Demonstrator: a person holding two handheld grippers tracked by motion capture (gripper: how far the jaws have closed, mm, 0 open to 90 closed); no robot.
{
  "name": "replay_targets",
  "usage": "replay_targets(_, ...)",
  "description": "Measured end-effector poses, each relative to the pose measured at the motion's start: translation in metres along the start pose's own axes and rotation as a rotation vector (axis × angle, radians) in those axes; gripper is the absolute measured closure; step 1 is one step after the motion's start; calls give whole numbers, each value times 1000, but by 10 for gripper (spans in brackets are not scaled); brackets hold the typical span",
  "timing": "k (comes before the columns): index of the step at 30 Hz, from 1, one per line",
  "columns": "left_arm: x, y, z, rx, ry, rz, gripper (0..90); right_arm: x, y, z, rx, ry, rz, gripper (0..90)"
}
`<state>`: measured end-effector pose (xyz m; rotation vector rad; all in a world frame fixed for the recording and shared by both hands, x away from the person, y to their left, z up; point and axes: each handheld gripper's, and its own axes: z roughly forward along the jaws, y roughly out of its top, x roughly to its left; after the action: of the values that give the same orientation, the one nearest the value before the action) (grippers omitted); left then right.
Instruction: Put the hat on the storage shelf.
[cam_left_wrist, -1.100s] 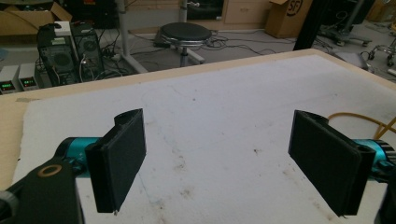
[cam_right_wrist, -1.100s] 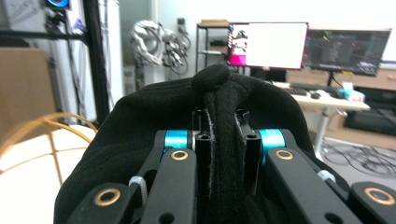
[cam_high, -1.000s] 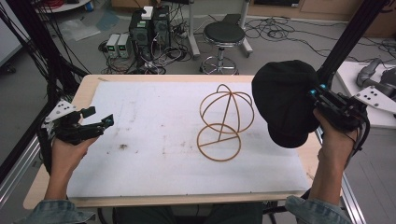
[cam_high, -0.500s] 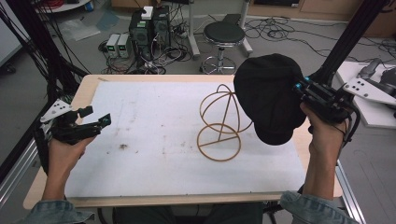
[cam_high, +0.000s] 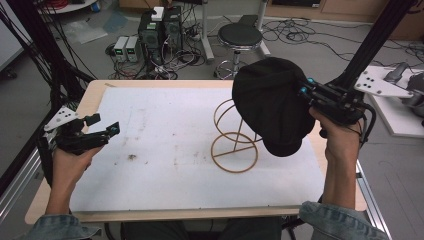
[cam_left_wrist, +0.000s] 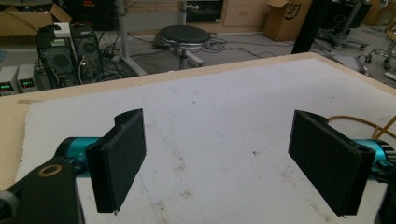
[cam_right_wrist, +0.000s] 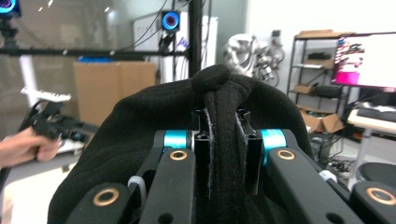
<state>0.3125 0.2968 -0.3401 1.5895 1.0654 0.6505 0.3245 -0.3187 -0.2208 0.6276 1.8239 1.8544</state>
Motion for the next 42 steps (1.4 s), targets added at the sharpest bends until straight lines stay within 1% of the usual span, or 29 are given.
replay_targets(1, 0, 0, 0, 0, 1, -1, 194, 0, 0, 4, 6, 14, -15, 813)
replay_targets(2, 0, 0, 0, 1, 0, 2, 194, 2, -2, 10, 26, 34, -22, 812)
replay_targets(4, 0, 0, 0, 0, 1, 3, 194, 2, -4, 16, 33, 56, -22, 811)
replay_targets(7, 0, 0, -1, 0, 1, 4, 195, 2, -6, 23, 46, 77, -15, 810)
replay_targets(8, 0, 0, -1, 0, 1, 4, 195, 2, -6, 23, 46, 77, -15, 810)
replay_targets(9, 0, 1, -1, 2, -1, 4, 195, 3, -7, 28, 60, 89, -21, 809)
replay_targets(11, 1, 0, -1, 3, 0, 5, 195, 6, -8, 32, 84, 96, -17, 807)
replay_targets(13, 0, 0, -1, 2, -1, 4, 195, 6, -9, 34, 89, 99, -24, 805)
replay_targets(15, 0, 1, -1, 2, 0, 6, 195, 8, -11, 41, 122, 110, -32, 802)
replay_targets(16, 0, 1, -1, 2, 0, 6, 195, 8, -11, 41, 122, 110, -32, 802)
replay_targets(17, 0, 0, 0, 1, 0, 1, 195, 8, -13, 45, 138, 123, -29, 800)
replay_targets(19, 0, 0, 0, 4, 0, 2, 195, 8, -13, 47, 145, 122, -32, 800)
replay_targets(20, 0, 0, 0, 4, -1, 3, 195, 9, -14, 50, 167, 128, -21, 798)
replay_targets(22, 0, 0, 0, 3, -5, 3, 194, 10, -15, 53, 178, 134, -21, 797)
replay_targets(23, 0, 0, 0, 3, -5, 3, 194, 10, -16, 55, 181, 135, -30, 794)
replay_targets(24, 0, 0, 1, 6, -6, 7, 194, 11, -17, 57, 197, 138, -24, 790)
replay_targets(25, 0, 0, 1, 6, -6, 7, 194, 11, -17, 57, 197, 138, -24, 790)
replay_targets(26, 0, 0, 1, 6, -6, 7, 194, 13, -18, 62, 216, 141, -34, 787)
replay_targets(32, 0, 0, 1, 7, -7, 7, 195, 17, -21, 71, 254, 138, -45, 784)
replay_targets(35, 0, 0, 0, 5, -5, 5, 194, 18, -21, 72, 262, 136, -45, 784)
replay_targets(38, 0, 0, 0, 6, -5, 6, 195, 20, -22, 74, 269, 121, -63, 768)
replay_targets(42, 0, 0, 1, 8, -5, 5, 195, 23, -22, 76, 279, 120, -70, 761)
